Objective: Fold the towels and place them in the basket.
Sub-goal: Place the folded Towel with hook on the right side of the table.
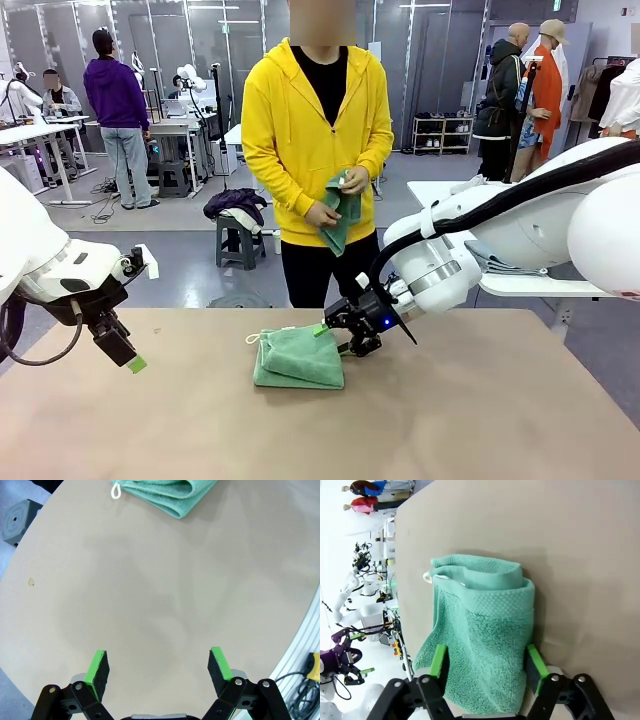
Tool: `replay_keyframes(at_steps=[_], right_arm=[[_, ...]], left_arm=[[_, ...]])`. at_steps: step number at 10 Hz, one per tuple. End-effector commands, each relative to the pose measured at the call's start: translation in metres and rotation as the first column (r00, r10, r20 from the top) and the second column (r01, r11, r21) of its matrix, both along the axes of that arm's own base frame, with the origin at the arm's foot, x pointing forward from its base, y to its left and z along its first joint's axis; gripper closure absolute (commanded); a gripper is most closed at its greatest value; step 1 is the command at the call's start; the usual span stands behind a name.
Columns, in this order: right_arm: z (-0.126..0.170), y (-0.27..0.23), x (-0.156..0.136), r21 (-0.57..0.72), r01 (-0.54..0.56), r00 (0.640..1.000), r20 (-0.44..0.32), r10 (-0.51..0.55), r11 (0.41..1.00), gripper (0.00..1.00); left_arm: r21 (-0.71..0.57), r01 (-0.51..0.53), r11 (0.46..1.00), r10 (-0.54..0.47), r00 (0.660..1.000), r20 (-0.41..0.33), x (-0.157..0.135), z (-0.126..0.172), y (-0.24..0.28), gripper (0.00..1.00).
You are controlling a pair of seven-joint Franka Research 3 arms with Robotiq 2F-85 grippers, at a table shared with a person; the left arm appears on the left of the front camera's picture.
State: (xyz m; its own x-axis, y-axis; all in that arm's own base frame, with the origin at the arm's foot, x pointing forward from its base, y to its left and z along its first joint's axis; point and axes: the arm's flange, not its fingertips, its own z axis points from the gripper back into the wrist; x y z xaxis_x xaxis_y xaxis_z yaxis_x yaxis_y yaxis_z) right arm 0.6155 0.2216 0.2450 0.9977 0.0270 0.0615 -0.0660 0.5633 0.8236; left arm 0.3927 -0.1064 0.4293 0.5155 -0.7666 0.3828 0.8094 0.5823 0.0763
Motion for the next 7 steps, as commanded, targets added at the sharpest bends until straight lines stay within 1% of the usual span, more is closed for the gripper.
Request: replay_keyframes(at_steps=[1, 3, 4, 5, 7], right_arm=[[-0.0061, 0.002, -0.0097, -0.001, 0.013, 1.0, 0.028, -0.013, 1.0, 1.0], [-0.0031, 0.003, -0.0116, -0.007, 0.02, 0.999, 0.033, -0.02, 1.0, 1.0], [-0.0012, 0.0033, -0.0138, -0.012, 0.021, 0.999, 0.04, -0.021, 1.0, 0.95], [0.0005, 0.0033, -0.0159, -0.017, 0.021, 0.999, 0.043, -0.02, 1.0, 1.0], [0.001, 0.006, -0.0174, -0.032, 0.019, 0.999, 0.035, -0.018, 0.999, 1.0]], left_arm=[[0.009, -0.016, 1.0, 0.016, 1.0, -0.004, -0.0005, 0.0004, -0.0021, 0.0], [0.009, -0.016, 1.0, 0.016, 1.0, -0.004, -0.0005, 0.0004, -0.0021, 0.0], [0.009, -0.016, 1.0, 0.016, 1.0, -0.004, -0.0005, 0.0004, -0.0021, 0.0], [0.009, -0.016, 1.0, 0.016, 1.0, -0.004, -0.0005, 0.0004, -0.0021, 0.0], [0.009, -0.016, 1.0, 0.016, 1.0, -0.004, -0.0005, 0.0004, -0.0021, 0.0]])
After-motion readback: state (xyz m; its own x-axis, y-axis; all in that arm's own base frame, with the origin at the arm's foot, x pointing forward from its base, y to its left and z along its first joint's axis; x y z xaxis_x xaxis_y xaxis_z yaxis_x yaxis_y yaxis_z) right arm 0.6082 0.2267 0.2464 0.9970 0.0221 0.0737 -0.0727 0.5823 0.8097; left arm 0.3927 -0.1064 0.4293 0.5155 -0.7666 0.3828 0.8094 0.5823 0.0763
